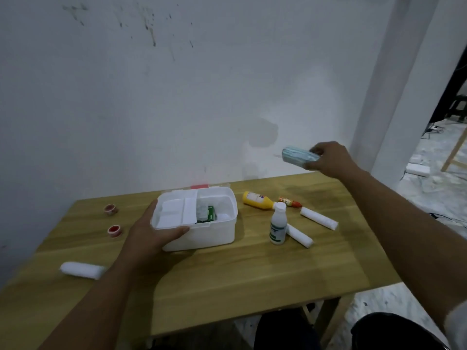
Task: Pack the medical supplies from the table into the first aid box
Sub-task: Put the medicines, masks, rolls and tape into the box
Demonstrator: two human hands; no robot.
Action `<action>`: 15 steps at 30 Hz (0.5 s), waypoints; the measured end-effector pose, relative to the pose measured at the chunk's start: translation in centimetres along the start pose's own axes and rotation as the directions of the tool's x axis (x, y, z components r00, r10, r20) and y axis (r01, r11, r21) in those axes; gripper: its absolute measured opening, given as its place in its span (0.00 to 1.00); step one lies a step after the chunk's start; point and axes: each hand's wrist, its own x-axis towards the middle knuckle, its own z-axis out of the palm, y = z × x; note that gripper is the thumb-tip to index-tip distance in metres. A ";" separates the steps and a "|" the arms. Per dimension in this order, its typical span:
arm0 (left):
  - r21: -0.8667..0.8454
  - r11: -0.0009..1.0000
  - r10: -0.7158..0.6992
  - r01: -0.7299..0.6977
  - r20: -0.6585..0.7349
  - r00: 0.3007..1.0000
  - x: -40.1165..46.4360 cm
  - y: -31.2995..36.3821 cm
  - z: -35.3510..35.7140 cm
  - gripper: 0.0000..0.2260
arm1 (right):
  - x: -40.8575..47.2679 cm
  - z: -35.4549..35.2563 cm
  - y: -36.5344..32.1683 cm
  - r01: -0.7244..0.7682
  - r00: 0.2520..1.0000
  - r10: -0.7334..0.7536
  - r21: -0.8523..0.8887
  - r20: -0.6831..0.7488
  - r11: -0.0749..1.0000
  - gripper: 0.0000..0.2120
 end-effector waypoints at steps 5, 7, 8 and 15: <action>0.004 1.000 -0.005 0.005 -0.002 1.000 0.1 -0.4 -0.3 0.44 | -2.4 0.3 -11.9 0.289 0.899 -0.274 0.009 0.342 0.957 0.20; -0.001 1.000 0.006 -0.006 -0.012 1.000 0.0 -0.2 -0.2 0.42 | -3.9 2.1 -14.9 0.408 0.825 -0.329 -0.081 0.458 0.910 0.19; -0.005 1.000 0.007 -0.007 -0.015 1.000 0.0 -0.2 -0.2 0.42 | -4.6 3.2 -16.0 0.450 0.796 -0.341 -0.112 0.500 0.886 0.19; 0.014 1.000 -0.007 0.007 -0.005 1.000 0.1 -0.6 0.0 0.45 | -6.7 9.2 -20.9 0.502 0.699 -0.288 -0.161 0.655 0.850 0.20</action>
